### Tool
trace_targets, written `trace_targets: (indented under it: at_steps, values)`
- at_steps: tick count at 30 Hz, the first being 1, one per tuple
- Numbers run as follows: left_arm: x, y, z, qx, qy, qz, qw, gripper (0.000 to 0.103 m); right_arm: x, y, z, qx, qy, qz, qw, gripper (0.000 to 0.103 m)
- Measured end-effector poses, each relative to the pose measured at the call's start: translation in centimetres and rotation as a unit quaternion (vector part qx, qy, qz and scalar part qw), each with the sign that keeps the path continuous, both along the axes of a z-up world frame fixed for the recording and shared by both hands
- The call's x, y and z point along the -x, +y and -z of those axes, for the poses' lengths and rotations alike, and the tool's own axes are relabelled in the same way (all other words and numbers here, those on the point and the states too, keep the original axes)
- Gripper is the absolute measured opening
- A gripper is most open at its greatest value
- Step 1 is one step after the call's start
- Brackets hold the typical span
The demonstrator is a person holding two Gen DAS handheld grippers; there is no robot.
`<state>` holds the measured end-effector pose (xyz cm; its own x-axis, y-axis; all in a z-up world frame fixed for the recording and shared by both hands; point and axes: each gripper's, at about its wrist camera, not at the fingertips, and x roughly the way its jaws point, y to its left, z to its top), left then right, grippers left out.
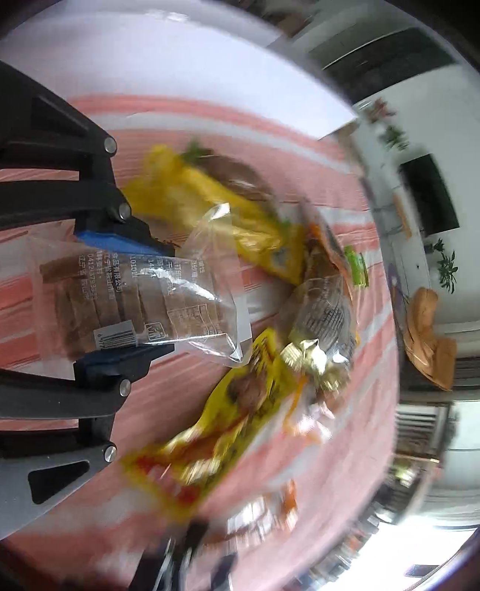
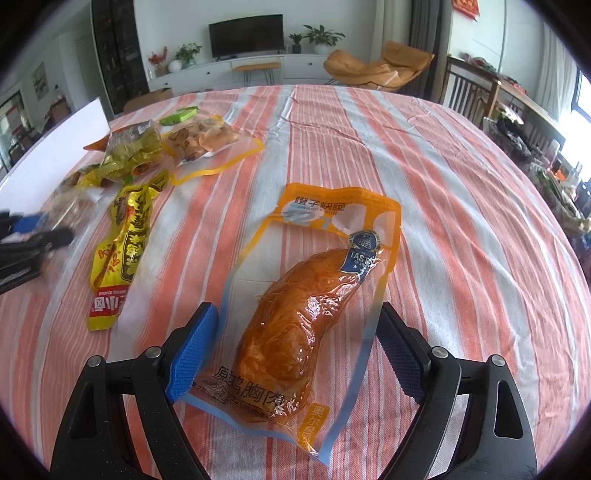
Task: Organize snacks
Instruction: 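Carry the biscuit bag to the box with left tool while right carries sausage bag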
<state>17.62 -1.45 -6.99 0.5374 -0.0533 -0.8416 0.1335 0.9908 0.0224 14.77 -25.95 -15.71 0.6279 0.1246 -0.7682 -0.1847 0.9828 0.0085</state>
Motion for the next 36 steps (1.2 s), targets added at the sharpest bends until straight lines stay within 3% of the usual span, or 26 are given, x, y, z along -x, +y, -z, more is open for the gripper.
trace_targets:
  at_steps: [3, 6, 10, 11, 13, 14, 17, 18, 19, 22, 25, 26, 27, 29, 33, 35, 36]
  values:
    - [3.1, 3.4, -1.5, 0.087, 0.009, -0.010, 0.9961, 0.042, 0.0, 0.0, 0.0, 0.000, 0.000, 0.000, 1.000, 0.089]
    - [5.6, 5.7, -2.5, 0.118, 0.006, -0.024, 0.9927, 0.042, -0.1, -0.1, -0.1, -0.004, 0.008, -0.002, 1.000, 0.089]
    - [8.2, 8.4, -3.9, 0.149, -0.008, -0.036, 0.9881, 0.042, -2.7, -0.8, -1.2, -0.032, 0.123, -0.005, 0.992, 0.084]
    - [8.7, 9.1, -4.4, 0.162, -0.012, -0.040, 0.9858, 0.042, -3.2, -1.3, -1.5, -0.040, 0.147, 0.009, 0.988, 0.059]
    - [9.3, 9.9, -5.3, 0.188, -0.017, -0.044, 0.9809, 0.042, -3.7, -1.9, -2.6, -0.048, 0.152, 0.020, 0.987, 0.039]
    - [9.7, 10.8, -6.1, 0.207, -0.023, -0.047, 0.9769, 0.042, -3.8, -2.3, -3.1, -0.061, 0.156, 0.029, 0.985, 0.032]
    - [10.4, 13.1, -8.3, 0.237, -0.043, -0.056, 0.9688, 0.042, -3.3, -3.3, -3.8, -0.099, 0.154, 0.049, 0.982, 0.029]
    - [10.7, 14.1, -9.2, 0.242, -0.053, -0.061, 0.9668, 0.042, -3.1, -3.5, -3.9, -0.111, 0.154, 0.054, 0.980, 0.019]
    - [11.0, 15.4, -10.1, 0.245, -0.063, -0.068, 0.9651, 0.042, -2.8, -4.1, -4.4, -0.135, 0.145, 0.069, 0.978, 0.002]
    - [11.9, 19.2, -12.5, 0.233, -0.096, -0.096, 0.9629, 0.042, -2.3, -4.7, -6.2, -0.206, 0.118, 0.072, 0.969, 0.002]
    - [12.9, 22.6, -13.6, 0.214, -0.118, -0.133, 0.9606, 0.042, -2.9, -3.5, -7.4, -0.177, 0.100, 0.076, 0.976, 0.009]
    - [13.3, 23.3, -13.8, 0.212, -0.122, -0.141, 0.9593, 0.042, -3.5, -3.1, -7.2, -0.155, 0.106, 0.083, 0.979, 0.018]
    - [14.0, 24.3, -14.0, 0.210, -0.128, -0.153, 0.9572, 0.042, -4.1, -2.4, -6.7, -0.126, 0.120, 0.089, 0.981, 0.042]
    - [14.5, 24.9, -13.6, 0.205, -0.132, -0.163, 0.9562, 0.042, -4.7, -1.0, -5.5, -0.093, 0.146, 0.085, 0.981, 0.078]
    - [14.7, 25.0, -12.4, 0.186, -0.128, -0.172, 0.9589, 0.042, -5.1, 2.6, -3.1, -0.044, 0.165, 0.077, 0.982, 0.092]
    - [14.7, 24.7, -11.8, 0.192, -0.123, -0.169, 0.9588, 0.042, -5.5, 5.2, 0.5, 0.020, 0.227, 0.054, 0.972, 0.098]
    - [14.7, 24.6, -11.7, 0.196, -0.122, -0.167, 0.9585, 0.042, -5.1, 5.6, 0.4, 0.032, 0.192, 0.041, 0.980, 0.090]
